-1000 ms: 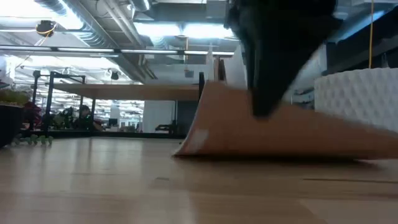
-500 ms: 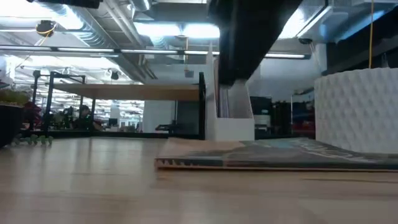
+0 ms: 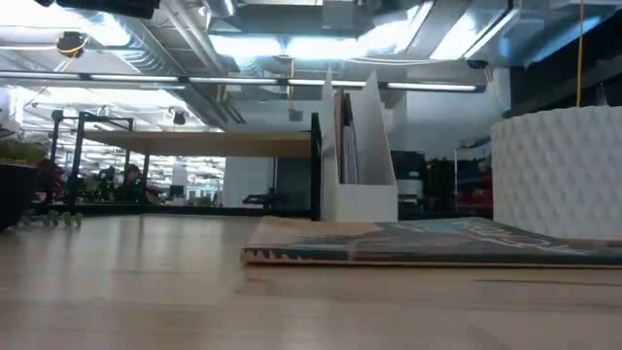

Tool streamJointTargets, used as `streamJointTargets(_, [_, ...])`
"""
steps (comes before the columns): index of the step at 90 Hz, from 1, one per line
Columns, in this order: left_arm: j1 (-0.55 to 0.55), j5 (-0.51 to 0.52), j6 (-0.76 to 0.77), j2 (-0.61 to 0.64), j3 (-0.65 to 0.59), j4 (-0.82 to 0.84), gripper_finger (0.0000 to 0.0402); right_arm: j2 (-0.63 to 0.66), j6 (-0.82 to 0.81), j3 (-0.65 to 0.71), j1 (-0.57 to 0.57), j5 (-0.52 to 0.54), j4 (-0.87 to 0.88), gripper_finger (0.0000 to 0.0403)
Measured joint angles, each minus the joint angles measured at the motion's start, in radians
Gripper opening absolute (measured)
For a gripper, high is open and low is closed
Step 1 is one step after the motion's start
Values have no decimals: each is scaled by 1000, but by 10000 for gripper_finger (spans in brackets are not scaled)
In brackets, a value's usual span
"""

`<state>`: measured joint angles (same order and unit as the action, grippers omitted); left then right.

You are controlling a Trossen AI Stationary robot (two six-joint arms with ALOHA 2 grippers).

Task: Stock shelves
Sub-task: Remove the purple book from the white bookshelf

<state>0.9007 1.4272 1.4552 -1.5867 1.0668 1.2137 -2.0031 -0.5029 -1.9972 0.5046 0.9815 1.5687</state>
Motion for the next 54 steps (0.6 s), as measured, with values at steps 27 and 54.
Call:
streamJointTargets(27, [-1, -6, 0, 0, 0, -2, 239, 53, -101, 374, -157, 114, -271, 217])
streamJointTargets(54, [-2, -9, 0, 0, 0, 0, 239, 152, 78, 417, -254, 198, -320, 207])
